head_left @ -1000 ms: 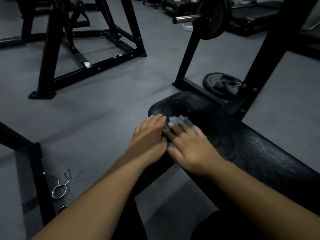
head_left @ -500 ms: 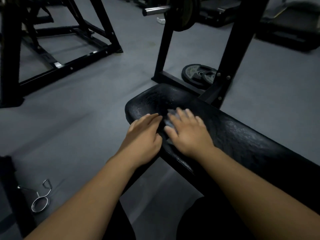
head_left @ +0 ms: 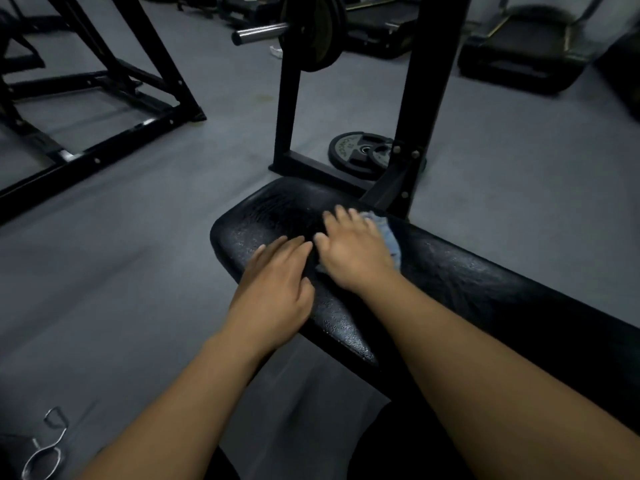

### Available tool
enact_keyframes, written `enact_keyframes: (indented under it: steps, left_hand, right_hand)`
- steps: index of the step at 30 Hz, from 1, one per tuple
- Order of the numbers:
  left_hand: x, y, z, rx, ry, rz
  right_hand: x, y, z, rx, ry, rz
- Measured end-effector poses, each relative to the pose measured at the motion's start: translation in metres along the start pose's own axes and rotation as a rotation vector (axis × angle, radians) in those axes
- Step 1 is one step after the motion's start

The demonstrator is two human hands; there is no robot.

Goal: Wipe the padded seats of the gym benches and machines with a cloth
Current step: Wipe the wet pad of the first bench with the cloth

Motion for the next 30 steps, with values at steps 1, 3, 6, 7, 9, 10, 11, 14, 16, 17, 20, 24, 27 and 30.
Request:
enact_keyframes:
  steps: [1, 3, 6, 7, 9, 10, 11, 14, 16, 17, 20, 24, 27, 30]
  left_hand:
    - [0.000, -0.001, 0.001, 0.002, 0.001, 0.006]
    - [0.002, -0.005, 0.002, 0.003, 0.001, 0.015]
    - [0.015, -0.012, 0.007, -0.010, -0.004, 0.041]
    - [0.021, -0.014, 0.010, -0.021, -0.006, 0.055]
    - [0.031, -0.018, 0.021, -0.049, -0.017, 0.086]
    - [0.035, -0.019, 0.026, -0.060, -0.018, 0.096]
    - [0.037, -0.020, 0.031, -0.070, -0.016, 0.097]
    - [0.039, -0.021, 0.038, -0.086, -0.003, 0.083]
    - [0.043, -0.020, 0.040, -0.104, -0.016, 0.095]
    - [0.046, -0.020, 0.041, -0.117, -0.020, 0.099]
    - [0.065, -0.023, 0.046, -0.142, -0.022, 0.119]
    - [0.091, -0.029, 0.055, -0.152, -0.007, 0.165]
    - [0.099, -0.034, 0.060, -0.162, 0.032, 0.169]
    - [0.100, -0.033, 0.059, -0.167, 0.053, 0.165]
  right_hand:
    - [-0.004, 0.005, -0.001, -0.013, -0.038, -0.077]
    - [0.012, 0.022, -0.008, -0.026, -0.045, -0.160]
    - [0.082, 0.029, -0.018, 0.026, 0.157, 0.146]
    - [0.099, 0.027, -0.018, 0.016, 0.186, 0.288]
    - [0.092, 0.021, -0.016, 0.045, 0.168, 0.294]
    - [0.076, 0.023, -0.020, 0.066, 0.117, 0.184]
    - [0.060, 0.032, -0.025, 0.056, 0.020, 0.064]
    - [0.045, 0.094, -0.048, -0.049, -0.177, -0.166]
    - [0.075, 0.123, -0.059, -0.040, -0.068, -0.111]
    - [0.095, 0.126, -0.062, -0.022, 0.016, -0.031]
    - [0.147, 0.098, -0.057, 0.000, 0.173, 0.207]
    - [0.159, 0.054, -0.039, 0.040, 0.155, 0.307]
    - [0.123, 0.076, -0.042, 0.004, 0.076, 0.099]
    - [0.079, 0.155, -0.069, -0.082, -0.019, -0.190]
Point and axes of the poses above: each hand's wrist, its own y-axis away from the middle knuckle, its own z-axis out of the palm, x = y × z, the point moved 6 cm from there along -y, towards the middle knuckle, and after that the axes turned 15 degrees about x, right-handed, at the moved point
